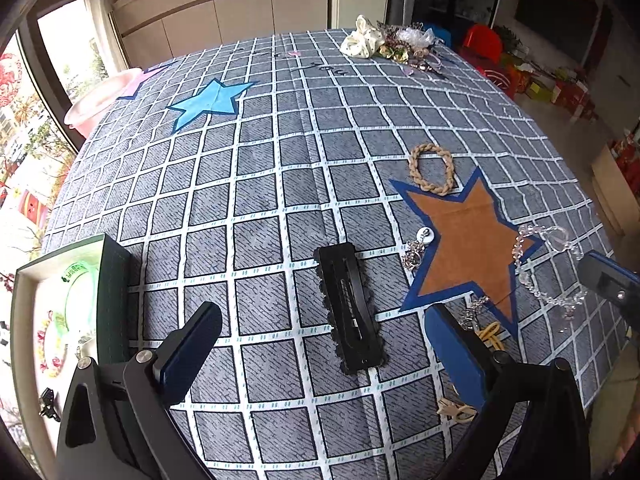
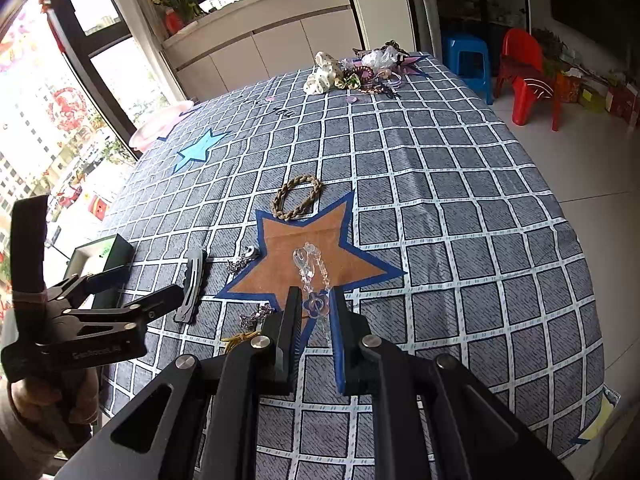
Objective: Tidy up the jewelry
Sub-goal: 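Lift the crystal bead bracelet with right tool while left adjusts its grip on the snap clip, then carry the crystal bracelet into the white box with right while left carries the black snap clip there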
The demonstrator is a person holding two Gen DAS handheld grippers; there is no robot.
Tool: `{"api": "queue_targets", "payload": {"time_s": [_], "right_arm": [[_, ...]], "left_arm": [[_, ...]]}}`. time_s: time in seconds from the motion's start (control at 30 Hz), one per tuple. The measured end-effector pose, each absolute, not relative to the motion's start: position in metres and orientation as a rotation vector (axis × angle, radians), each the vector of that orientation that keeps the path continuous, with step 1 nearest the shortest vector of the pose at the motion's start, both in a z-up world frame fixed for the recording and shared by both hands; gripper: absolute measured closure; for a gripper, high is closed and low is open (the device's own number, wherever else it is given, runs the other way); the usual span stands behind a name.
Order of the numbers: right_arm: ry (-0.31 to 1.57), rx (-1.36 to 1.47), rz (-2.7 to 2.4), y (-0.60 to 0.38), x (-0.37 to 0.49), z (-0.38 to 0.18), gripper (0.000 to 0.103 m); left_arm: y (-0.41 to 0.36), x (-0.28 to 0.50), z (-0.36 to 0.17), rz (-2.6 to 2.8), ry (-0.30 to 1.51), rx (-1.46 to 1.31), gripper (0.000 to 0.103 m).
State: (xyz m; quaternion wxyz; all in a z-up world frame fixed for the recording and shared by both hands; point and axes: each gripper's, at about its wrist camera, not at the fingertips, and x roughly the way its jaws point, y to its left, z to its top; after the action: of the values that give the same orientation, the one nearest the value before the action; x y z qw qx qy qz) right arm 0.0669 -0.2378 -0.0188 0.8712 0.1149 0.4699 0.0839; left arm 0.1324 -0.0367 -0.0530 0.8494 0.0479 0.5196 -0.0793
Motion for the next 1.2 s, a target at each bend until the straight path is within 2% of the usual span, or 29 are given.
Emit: {"api": "queue_targets", "payload": {"time_s": [0.03,0.1,0.23,0.27,0.3,0.33,0.53,0.8,1.2], "right_arm": [[0.980,0.242,0.176,-0.238,0.066,-0.018,0.088],[0.977,0.241,0.178,-0.238,0.065,-0.017,0.088],[0.975,0.245,0.179,-0.239,0.063,-0.016,0.088],[0.974,0.247,0.179,-0.239,0.063,-0.016,0.088],[0.975,0.249,0.179,-0.239,0.062,-0.017,0.088],[0.975,0.251,0.179,-0.240,0.062,-0.017,0.088],[0.966,0.250,0.179,-0.240,0.060,-0.014,0.088],[0.955,0.247,0.197,-0.234,0.060,-0.004,0.088],[0.928,0.189,0.318,-0.174,0.059,0.026,0.088]], "left_arm": [[-0.038,0.134,-0.057,-0.166,1.103,0.105,0.002],[-0.042,0.139,-0.065,-0.166,1.135,0.119,0.012],[-0.049,0.141,-0.073,-0.161,1.159,0.111,0.020],[-0.051,0.142,-0.074,-0.171,1.153,0.108,0.031],[-0.053,0.140,-0.072,-0.179,1.137,0.115,0.057],[-0.056,0.139,-0.070,-0.190,1.130,0.124,0.065],[-0.052,0.128,-0.066,-0.240,1.112,0.054,0.066],[-0.038,0.102,-0.025,-0.255,1.007,0.042,0.066],[0.037,0.056,0.025,-0.176,0.872,-0.018,0.066]]}}
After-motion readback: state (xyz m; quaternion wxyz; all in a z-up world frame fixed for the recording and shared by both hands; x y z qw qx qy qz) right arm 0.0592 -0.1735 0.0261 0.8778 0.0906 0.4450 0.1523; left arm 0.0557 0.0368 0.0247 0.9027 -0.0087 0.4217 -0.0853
